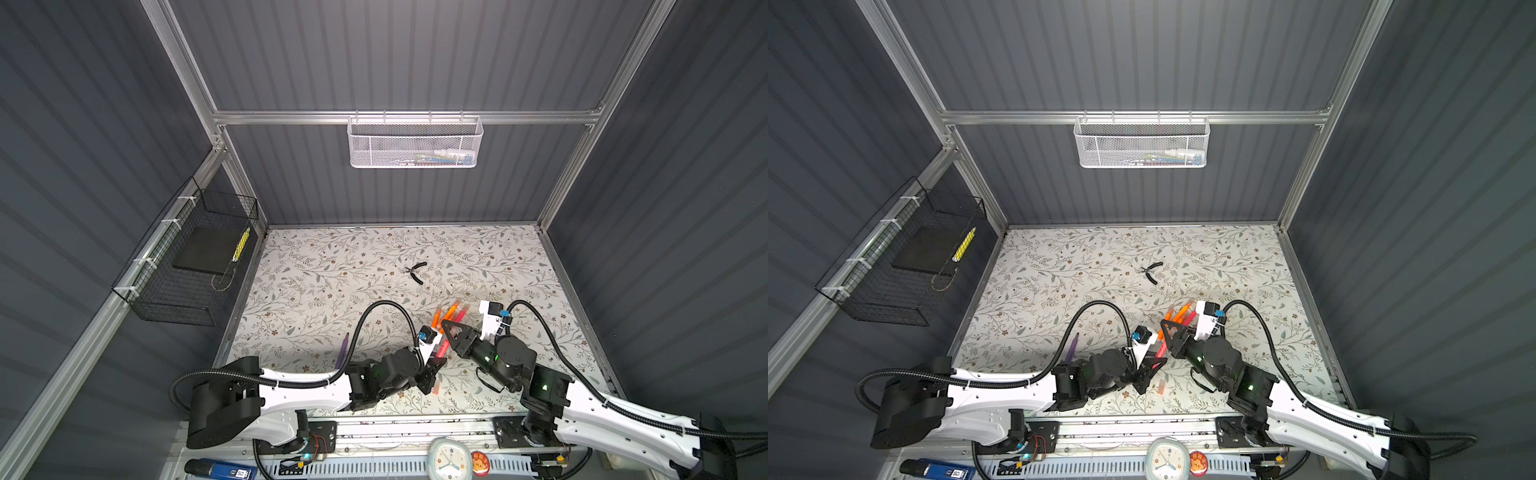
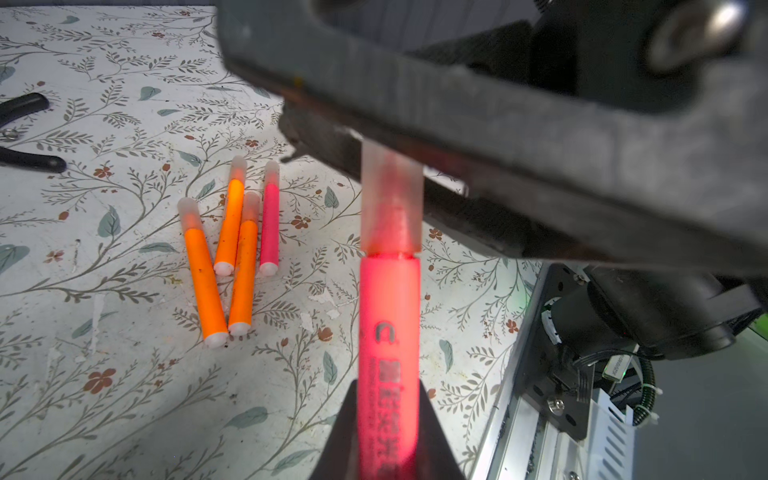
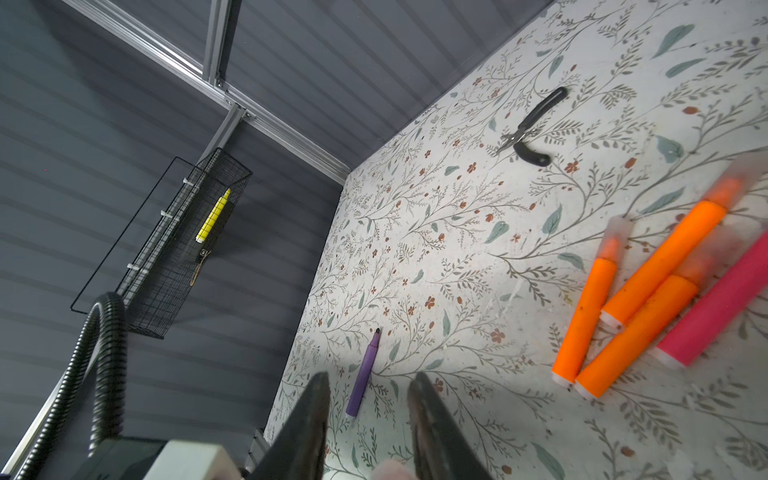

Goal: Insert the pens into the pen caps
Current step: 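Press the cap down onto the pink marker with the right gripper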

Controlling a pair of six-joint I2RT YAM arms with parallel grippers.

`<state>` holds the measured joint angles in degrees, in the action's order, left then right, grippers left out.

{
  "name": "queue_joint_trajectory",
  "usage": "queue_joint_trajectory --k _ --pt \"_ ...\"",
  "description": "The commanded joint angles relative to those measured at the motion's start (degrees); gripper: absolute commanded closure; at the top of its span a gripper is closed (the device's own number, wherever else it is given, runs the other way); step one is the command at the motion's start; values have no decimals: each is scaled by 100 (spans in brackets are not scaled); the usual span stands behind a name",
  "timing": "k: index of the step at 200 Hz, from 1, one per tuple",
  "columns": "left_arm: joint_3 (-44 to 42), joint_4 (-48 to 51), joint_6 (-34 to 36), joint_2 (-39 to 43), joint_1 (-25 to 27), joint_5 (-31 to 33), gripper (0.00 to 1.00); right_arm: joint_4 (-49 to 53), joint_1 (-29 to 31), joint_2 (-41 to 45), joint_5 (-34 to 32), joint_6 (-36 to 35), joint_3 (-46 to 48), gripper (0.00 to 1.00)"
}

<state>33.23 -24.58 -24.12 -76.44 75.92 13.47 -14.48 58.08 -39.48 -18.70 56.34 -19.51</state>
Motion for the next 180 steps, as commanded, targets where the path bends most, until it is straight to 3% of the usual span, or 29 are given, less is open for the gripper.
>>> queue_joint_trajectory --k 1,30,57,87,107,121,139,150,180 --pt "-14 -32 154 46 -8 -30 100 46 10 -95 42 -26 -127 77" --pt "51 46 188 101 -13 289 100 317 16 -358 165 19 -297 100" --pt "253 191 351 180 -9 974 100 285 115 -673 280 147 -261 100" --pt "980 835 741 -67 -16 2702 100 175 738 -1097 -289 167 -328 100" --pt "1210 687 1049 -125 -50 2983 100 -17 966 -1373 -418 201 -375 100" --pt "1169 542 991 60 -322 2449 100 -334 968 -1456 -309 230 -260 100" --pt "958 429 422 370 -1303 640 100 -981 990 -1482 -112 -3 -36 100" --pt "795 227 200 491 -1795 -111 100 -1264 1012 -1490 -26 -117 76 100" --pt "687 132 243 767 -2178 -1205 100 -2151 1029 -1492 400 -541 378 100"
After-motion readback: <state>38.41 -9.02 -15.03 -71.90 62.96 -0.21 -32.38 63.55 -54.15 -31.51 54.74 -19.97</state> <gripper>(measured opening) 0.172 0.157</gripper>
